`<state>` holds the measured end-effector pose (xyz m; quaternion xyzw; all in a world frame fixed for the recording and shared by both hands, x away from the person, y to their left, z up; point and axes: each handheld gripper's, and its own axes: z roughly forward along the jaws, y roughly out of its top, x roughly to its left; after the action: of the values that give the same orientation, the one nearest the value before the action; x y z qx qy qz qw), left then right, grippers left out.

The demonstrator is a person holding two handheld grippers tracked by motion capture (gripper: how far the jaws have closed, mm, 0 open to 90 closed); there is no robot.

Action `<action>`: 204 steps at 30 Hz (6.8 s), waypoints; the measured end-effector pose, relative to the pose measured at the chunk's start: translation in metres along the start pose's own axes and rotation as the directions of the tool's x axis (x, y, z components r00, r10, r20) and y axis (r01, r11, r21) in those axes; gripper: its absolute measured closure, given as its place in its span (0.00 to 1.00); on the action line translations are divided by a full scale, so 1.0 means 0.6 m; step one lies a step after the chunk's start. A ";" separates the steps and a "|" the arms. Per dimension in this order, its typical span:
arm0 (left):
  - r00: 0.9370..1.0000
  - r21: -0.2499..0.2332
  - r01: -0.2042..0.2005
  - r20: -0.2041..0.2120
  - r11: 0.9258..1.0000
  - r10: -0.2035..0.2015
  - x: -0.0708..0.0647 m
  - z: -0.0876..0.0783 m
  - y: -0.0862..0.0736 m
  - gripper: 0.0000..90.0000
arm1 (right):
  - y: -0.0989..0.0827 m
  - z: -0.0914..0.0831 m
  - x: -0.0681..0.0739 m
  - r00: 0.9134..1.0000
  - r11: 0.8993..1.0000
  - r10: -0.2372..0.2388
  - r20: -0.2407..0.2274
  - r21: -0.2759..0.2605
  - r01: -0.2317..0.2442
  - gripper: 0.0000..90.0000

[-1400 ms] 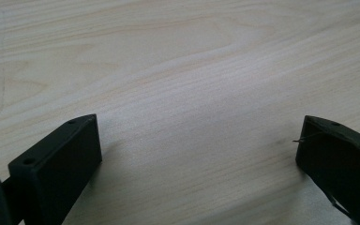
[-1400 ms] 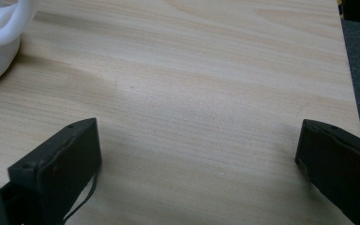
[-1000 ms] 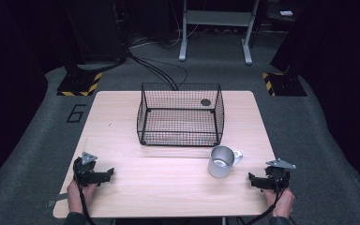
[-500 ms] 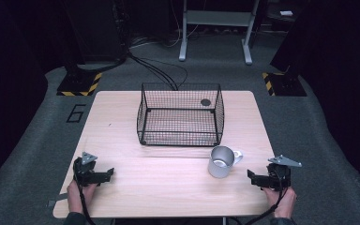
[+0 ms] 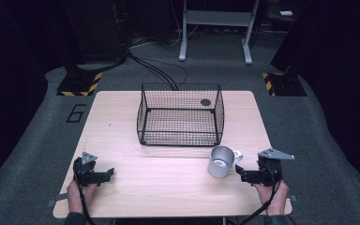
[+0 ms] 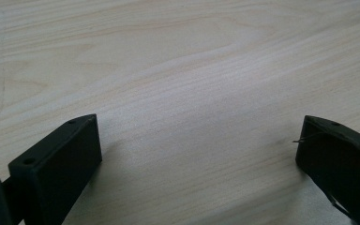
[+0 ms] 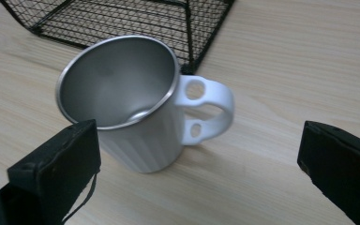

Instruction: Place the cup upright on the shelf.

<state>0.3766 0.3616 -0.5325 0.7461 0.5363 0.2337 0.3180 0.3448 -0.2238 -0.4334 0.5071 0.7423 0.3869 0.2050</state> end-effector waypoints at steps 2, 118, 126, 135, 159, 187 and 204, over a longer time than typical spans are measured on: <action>1.000 0.000 0.000 0.000 1.000 0.000 0.000 0.000 0.000 0.00 | 0.007 0.003 0.011 1.000 1.000 -0.014 -0.013 0.002 0.014 0.00; 1.000 -0.002 0.009 0.001 1.000 -0.009 -0.001 0.000 0.000 0.00 | 0.128 0.073 0.126 0.974 0.973 -0.222 -0.037 0.062 0.224 0.06; 1.000 -0.002 0.008 0.001 1.000 -0.008 -0.001 0.000 0.000 0.00 | 0.143 0.071 0.132 0.972 0.971 -0.231 -0.046 0.057 0.233 0.06; 1.000 -0.002 0.009 0.001 1.000 -0.009 -0.001 0.000 0.000 0.00 | 0.160 0.068 0.137 0.966 0.966 -0.250 -0.059 0.045 0.253 0.06; 1.000 -0.002 0.008 0.001 1.000 -0.008 -0.001 0.000 0.000 0.00 | 0.217 0.053 0.143 0.955 0.958 -0.284 -0.082 0.007 0.285 0.06; 1.000 -0.002 0.008 0.001 1.000 -0.008 -0.001 0.000 0.000 0.00 | 0.298 0.065 0.161 0.940 0.945 -0.325 -0.100 -0.013 0.325 0.06; 1.000 -0.002 0.009 0.001 1.000 -0.009 -0.001 0.000 0.000 0.00 | 0.338 0.098 0.168 0.940 0.946 -0.323 -0.112 -0.006 0.324 0.06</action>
<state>0.3764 0.3612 -0.5327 0.7436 0.5391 0.2325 0.3199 0.4656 -0.0725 -0.3021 0.3571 0.8283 0.3712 0.2208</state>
